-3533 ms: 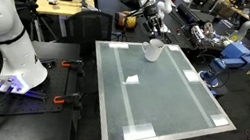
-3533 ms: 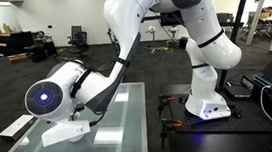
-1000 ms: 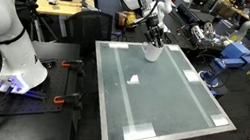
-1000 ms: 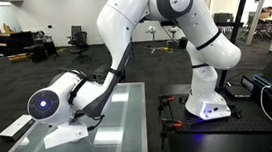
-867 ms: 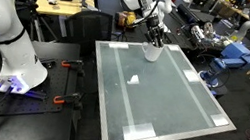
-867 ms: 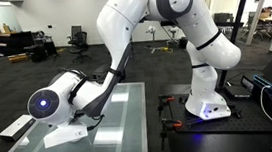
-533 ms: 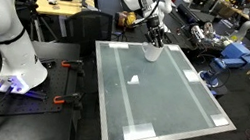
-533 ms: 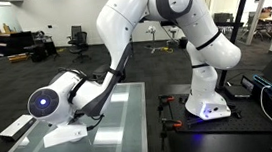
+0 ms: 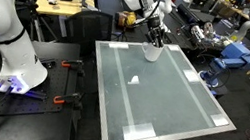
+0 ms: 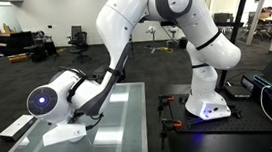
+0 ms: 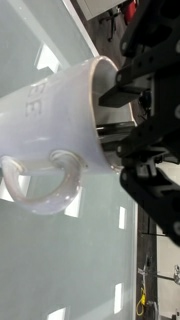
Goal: Remove the pen from the mug and put it on the table
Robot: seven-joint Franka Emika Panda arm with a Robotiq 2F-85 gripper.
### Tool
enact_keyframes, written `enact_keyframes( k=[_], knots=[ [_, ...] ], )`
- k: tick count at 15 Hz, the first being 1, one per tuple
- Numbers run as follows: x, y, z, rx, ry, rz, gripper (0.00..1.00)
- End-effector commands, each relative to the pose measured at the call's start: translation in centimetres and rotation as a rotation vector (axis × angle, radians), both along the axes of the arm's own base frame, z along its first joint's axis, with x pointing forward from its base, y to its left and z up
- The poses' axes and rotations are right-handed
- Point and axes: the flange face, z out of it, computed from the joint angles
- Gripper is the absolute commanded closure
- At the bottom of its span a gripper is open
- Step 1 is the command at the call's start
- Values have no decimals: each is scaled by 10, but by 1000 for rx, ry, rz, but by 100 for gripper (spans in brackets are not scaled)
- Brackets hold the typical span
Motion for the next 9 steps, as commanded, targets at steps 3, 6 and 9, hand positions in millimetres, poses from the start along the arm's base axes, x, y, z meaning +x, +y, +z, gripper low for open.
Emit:
enact_keyframes(
  k=[3, 6, 9],
  knots=[
    [8, -7, 5, 19, -10, -16, 58],
    [10, -8, 5, 17, -11, -17, 60],
    [11, -9, 5, 15, -13, -19, 80]
  ],
)
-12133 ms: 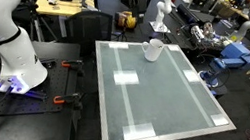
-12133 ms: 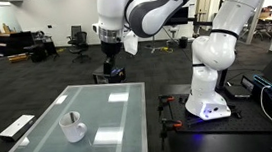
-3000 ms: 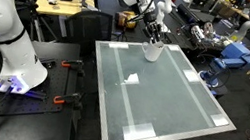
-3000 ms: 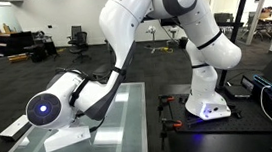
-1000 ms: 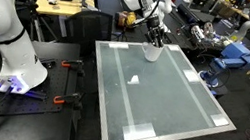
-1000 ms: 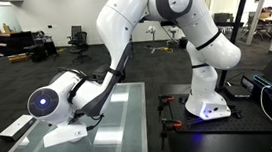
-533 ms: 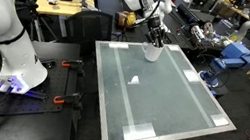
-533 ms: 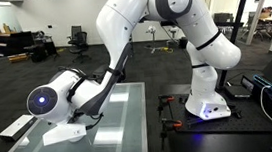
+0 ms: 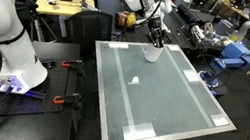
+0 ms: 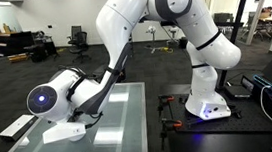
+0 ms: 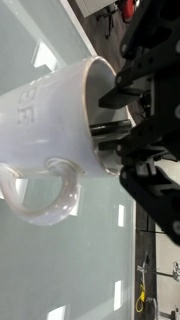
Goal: Remove the pen from the mug and put it on the table
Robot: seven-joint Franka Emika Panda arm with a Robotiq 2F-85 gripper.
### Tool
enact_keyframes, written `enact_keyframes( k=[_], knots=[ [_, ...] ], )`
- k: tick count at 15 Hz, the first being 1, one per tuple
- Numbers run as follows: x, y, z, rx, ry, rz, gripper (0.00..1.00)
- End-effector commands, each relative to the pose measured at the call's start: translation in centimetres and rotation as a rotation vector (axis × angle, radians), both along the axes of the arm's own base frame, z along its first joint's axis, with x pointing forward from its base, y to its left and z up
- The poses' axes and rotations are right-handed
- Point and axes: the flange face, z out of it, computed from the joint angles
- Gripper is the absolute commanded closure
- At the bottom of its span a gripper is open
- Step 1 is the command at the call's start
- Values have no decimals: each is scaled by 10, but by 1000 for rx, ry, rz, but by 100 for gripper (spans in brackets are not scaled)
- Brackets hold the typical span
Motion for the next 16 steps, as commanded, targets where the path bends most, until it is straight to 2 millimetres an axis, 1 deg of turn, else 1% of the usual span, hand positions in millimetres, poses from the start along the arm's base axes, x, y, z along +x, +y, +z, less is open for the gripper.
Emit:
enact_keyframes(
  k=[1, 3, 4, 6, 9, 16],
  knots=[
    [7, -3, 4, 18, -9, -7, 87],
    [8, -3, 5, 15, -10, -8, 100],
    [8, -2, 6, 14, -11, -7, 100],
    [8, -1, 7, 12, -15, -6, 97],
    [4, 5, 13, 9, -20, -1, 97],
    [-13, 28, 35, -30, -39, 13, 97]
  ],
)
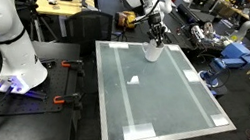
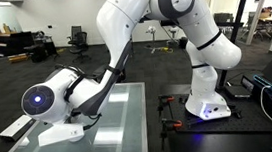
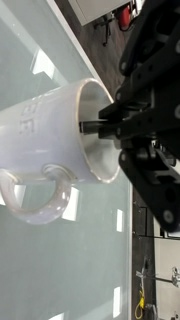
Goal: Remove the pen from the mug and put it on the table
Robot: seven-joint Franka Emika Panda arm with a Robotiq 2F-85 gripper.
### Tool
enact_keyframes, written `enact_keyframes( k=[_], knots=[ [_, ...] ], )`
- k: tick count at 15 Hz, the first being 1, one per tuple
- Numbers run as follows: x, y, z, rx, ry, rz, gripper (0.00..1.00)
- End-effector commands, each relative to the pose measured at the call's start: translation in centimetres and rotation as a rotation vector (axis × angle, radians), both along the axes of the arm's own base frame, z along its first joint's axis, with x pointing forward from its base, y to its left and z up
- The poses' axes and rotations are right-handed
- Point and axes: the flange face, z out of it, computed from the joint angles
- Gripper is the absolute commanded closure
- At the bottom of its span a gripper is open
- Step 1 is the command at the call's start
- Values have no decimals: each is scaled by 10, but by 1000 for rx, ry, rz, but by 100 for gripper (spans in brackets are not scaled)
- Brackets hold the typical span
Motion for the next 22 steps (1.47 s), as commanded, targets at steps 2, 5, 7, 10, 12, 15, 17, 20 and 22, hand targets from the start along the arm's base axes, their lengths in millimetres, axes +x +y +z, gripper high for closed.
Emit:
enact_keyframes(
  k=[2, 5, 7, 10, 12, 15, 17, 20, 22],
  knots=[
    [-15, 16, 29, -44, -24, -10, 97],
    [-21, 19, 42, -85, -36, -27, 97],
    [-25, 20, 54, -110, -47, -40, 97],
    [-32, 19, 74, -144, -71, -58, 97],
    [-37, 17, 88, -162, -92, -67, 97],
    [-46, 14, 107, -186, -122, -86, 97],
    [-54, 9, 119, -193, -147, -104, 97],
    [-71, -2, 134, -202, -173, -132, 97],
    [-82, -10, 142, -203, -180, -136, 97]
  ],
)
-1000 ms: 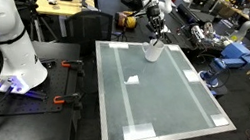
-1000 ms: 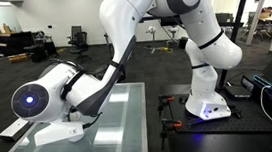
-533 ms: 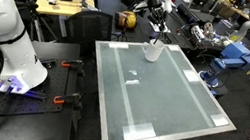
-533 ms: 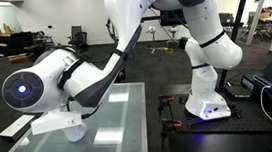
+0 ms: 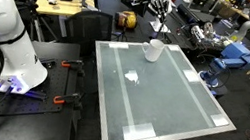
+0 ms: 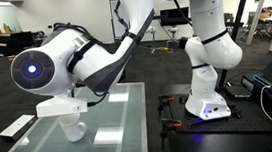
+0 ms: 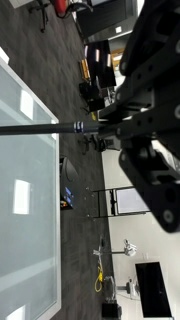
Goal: Remove the pen from the mug and put it on the table
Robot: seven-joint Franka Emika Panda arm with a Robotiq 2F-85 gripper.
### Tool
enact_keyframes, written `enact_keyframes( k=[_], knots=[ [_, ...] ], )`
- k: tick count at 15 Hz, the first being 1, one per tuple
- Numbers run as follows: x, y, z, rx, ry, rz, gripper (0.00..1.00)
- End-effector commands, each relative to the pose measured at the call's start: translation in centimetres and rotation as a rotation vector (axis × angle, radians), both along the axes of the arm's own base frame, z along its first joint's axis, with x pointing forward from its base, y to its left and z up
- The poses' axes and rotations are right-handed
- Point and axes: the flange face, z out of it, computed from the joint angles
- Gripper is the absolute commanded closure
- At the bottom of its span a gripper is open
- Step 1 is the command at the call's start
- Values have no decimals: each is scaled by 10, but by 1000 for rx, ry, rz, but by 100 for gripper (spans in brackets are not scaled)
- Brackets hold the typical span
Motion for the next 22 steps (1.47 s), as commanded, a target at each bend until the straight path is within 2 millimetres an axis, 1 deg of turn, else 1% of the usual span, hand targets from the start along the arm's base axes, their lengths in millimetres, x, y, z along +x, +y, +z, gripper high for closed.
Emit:
enact_keyframes(
  k=[1, 6, 10, 13, 14, 16, 19, 20, 22],
  knots=[
    [-32, -21, 21, -20, -36, -9, 97],
    [-64, -57, 36, -25, -23, 42, 97],
    [-86, -91, 35, 46, -3, 157, 97],
    [-100, -112, 32, 137, 8, 309, 97],
    [-80, -95, 27, 110, 17, 233, 87],
    [-90, -107, 26, 139, 16, 273, 87],
    [-95, -110, 28, 138, 15, 279, 87],
    [-95, -109, 28, 138, 15, 280, 97],
    [-93, -112, 26, 148, 18, 285, 97]
  ],
)
